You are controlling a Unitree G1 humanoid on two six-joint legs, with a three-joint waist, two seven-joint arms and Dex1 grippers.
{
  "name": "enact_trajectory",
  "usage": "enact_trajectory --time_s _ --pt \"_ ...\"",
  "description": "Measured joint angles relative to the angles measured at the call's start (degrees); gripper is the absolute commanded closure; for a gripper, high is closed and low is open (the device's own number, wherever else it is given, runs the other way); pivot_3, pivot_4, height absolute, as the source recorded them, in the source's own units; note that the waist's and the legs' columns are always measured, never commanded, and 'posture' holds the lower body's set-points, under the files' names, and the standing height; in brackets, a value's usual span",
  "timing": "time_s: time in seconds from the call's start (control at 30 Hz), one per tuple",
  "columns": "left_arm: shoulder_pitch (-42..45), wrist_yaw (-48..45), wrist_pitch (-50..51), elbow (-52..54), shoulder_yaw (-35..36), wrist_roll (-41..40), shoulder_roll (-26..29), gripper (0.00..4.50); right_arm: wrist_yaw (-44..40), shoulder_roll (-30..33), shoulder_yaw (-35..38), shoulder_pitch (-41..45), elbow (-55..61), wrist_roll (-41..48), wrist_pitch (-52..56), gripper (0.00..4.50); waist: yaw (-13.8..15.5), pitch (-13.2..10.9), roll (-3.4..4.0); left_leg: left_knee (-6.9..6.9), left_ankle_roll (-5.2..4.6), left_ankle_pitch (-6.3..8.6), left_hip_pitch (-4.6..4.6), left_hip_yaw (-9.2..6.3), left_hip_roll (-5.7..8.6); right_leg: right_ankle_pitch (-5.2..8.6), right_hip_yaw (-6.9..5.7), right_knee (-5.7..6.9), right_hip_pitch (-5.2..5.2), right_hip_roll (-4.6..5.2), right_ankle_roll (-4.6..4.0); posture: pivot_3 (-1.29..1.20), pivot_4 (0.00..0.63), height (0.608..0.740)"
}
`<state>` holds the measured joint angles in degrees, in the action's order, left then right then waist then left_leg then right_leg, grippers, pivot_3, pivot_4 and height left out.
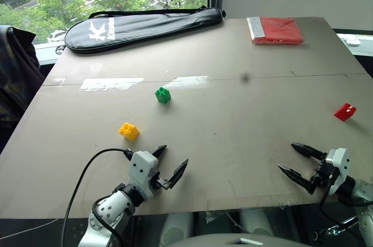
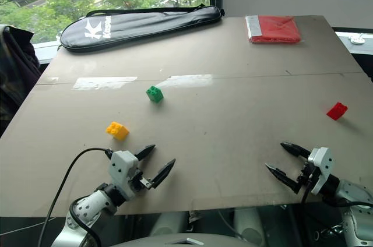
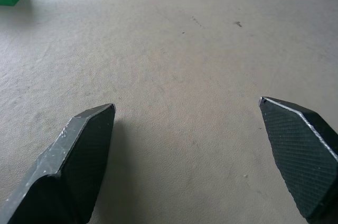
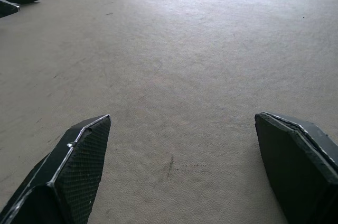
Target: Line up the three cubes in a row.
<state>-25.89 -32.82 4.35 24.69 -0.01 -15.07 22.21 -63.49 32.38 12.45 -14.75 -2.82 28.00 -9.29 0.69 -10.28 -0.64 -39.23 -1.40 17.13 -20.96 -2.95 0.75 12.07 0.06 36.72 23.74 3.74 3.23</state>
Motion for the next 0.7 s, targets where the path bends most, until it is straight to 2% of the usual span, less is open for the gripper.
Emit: enact_trajectory --time_s 0.07,0.13,0.2,0.3,0.7 --pt "0.0 -0.5 -1.2 -1.0 0.0 0.0 0.0 0.04 0.1 0.0 0.0 0.0 0.0 0.0 0.0 0.00 0.0 0.0 0.00 0.00 0.00 0.00 0.00 0.00 0.00 0.00 0.00 0.00 0.00 0.00 0.00 0.00 0.150 0.701" --pt "0.1 -4.6 -10.7 -8.1 0.1 -0.4 -0.1 0.04 0.6 0.0 0.0 0.1 0.1 -0.4 0.0 0.00 -0.1 0.2 0.30 0.07 -0.01 0.02 0.06 0.11 0.00 0.01 0.09 -0.03 -0.01 0.00 0.00 0.00 0.150 0.701" --pt "0.4 -6.6 -15.1 -11.5 0.0 -0.6 -0.2 0.04 1.0 0.0 0.0 0.2 0.3 -0.4 0.0 0.00 -0.2 0.5 0.69 0.11 -0.04 0.03 0.10 0.22 0.00 0.01 0.21 -0.03 -0.01 0.00 0.01 0.00 0.150 0.701" --pt "0.5 -7.5 -18.7 -14.0 0.1 -0.7 -0.2 0.04 1.2 0.0 0.0 0.3 0.4 -0.5 0.0 0.00 -0.5 0.6 0.89 0.21 -0.04 0.04 0.11 0.32 -0.06 0.02 0.34 0.02 -0.05 -0.09 0.00 0.00 0.150 0.701" --pt "0.5 -8.3 -20.9 -15.5 0.1 -0.9 0.6 0.04 1.6 0.0 -0.1 0.3 0.7 -0.6 -0.1 0.00 -1.3 0.7 1.06 0.22 -0.05 0.03 0.21 0.47 -0.08 0.02 0.46 0.03 -0.05 -0.15 0.01 0.00 0.150 0.701"
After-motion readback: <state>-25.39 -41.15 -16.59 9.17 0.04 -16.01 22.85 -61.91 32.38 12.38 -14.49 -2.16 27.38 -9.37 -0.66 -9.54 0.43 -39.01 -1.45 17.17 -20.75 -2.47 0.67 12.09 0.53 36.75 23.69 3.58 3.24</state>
